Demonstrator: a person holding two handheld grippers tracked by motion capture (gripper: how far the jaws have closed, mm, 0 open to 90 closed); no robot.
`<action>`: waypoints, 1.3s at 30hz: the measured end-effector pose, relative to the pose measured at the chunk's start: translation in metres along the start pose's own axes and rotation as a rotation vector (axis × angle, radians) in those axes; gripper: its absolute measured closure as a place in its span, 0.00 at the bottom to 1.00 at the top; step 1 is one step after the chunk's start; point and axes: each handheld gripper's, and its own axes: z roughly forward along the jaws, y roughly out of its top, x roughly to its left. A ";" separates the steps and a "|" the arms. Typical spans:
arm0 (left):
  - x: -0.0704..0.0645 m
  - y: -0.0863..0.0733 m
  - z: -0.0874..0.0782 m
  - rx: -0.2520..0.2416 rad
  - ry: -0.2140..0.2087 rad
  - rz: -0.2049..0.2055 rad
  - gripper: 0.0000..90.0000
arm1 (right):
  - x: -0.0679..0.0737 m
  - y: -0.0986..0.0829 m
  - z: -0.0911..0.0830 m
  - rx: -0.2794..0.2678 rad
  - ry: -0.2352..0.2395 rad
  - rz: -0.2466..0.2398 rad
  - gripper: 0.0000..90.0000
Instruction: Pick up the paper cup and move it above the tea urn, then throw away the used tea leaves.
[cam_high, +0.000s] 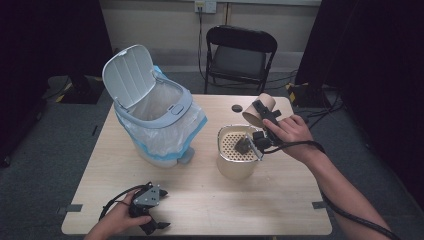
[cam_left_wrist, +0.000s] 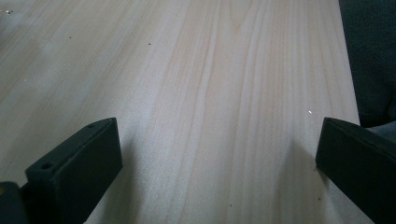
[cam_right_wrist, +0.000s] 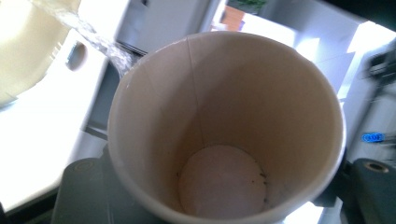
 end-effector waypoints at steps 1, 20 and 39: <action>0.000 0.000 0.000 -0.003 0.000 -0.004 0.00 | -0.001 -0.001 0.000 -0.004 0.025 0.051 0.33; 0.000 0.000 0.000 0.001 -0.001 -0.005 0.00 | -0.002 -0.052 0.028 -0.218 0.576 1.193 0.32; 0.000 0.000 0.000 0.005 0.002 -0.004 0.00 | -0.003 -0.063 0.039 -0.282 0.661 1.418 0.31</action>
